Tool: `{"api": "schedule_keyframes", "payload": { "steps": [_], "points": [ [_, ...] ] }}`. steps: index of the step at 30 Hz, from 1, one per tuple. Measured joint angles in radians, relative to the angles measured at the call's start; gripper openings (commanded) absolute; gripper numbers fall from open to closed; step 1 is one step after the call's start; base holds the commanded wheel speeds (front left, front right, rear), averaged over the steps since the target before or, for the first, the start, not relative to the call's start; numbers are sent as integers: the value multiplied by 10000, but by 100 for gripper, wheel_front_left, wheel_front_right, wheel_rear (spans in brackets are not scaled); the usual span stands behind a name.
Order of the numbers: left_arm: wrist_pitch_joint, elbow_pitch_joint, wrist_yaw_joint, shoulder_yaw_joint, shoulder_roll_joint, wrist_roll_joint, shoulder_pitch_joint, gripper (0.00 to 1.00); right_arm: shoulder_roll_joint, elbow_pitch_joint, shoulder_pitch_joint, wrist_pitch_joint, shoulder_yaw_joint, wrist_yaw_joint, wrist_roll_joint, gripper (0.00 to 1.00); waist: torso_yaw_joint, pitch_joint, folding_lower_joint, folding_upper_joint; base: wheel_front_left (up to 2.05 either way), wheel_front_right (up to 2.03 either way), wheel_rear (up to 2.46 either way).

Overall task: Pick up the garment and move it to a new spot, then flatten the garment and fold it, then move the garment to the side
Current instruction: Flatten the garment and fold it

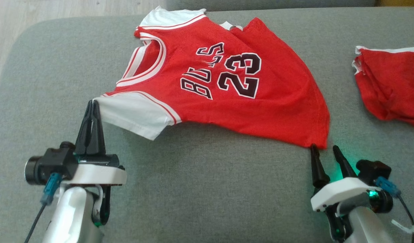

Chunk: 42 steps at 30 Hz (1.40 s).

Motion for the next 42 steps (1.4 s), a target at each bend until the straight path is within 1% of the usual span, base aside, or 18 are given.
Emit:
{"api": "schedule_keyframes", "payload": {
  "steps": [5,10,11,12,13,14,20,23,28,31,38,42],
  "points": [
    [0,-184,-33,-201,-25,8,1,0,-8,819,-581,-2,186,0,-21,100,94,39,0,0,0,0,0],
    [0,-245,-111,-215,-31,8,0,0,-31,1360,-998,-4,466,0,-25,100,142,72,0,0,0,0,0],
    [0,-247,-111,-215,-31,8,-1,0,-48,1461,-1066,-13,510,0,-21,80,147,72,0,0,0,0,0],
    [0,-255,-111,-221,-33,8,-1,0,-63,1526,-1113,-17,535,0,-21,44,153,61,1,0,0,0,0],
    [0,-265,-111,-221,-33,8,-1,0,-79,1603,-1154,-19,550,0,-17,16,157,43,1,0,0,0,0],
    [0,-284,-111,-221,-29,8,-1,0,-94,1687,-1195,-21,570,0,19,0,158,23,0,0,0,0,0],
    [0,-376,-107,-163,-10,-21,1,0,-88,1827,-1281,-238,972,0,454,0,80,-200,1,0,0,0,0],
    [0,-550,-100,-100,-10,-61,4,0,-65,1565,-1282,-385,928,0,525,0,20,-358,1,0,0,0,0],
    [63,-991,-128,159,48,-514,-30,0,-63,288,-1511,-518,782,0,295,0,-65,-647,1,0,0,0,0],
    [272,-1277,-282,272,79,-775,-290,0,-65,-621,-2050,-514,717,0,25,0,-87,-838,1,0,0,0,0],
    [627,-2290,-468,811,115,-1613,-2250,0,-77,-2253,-3620,163,485,0,-945,0,-118,-1358,0,0,0,0,0],
    [773,-3170,-468,1058,140,-1887,-3037,0,-255,-3154,-4128,587,554,0,-1112,0,-144,-1658,0,0,0,0,0]
  ]
}}
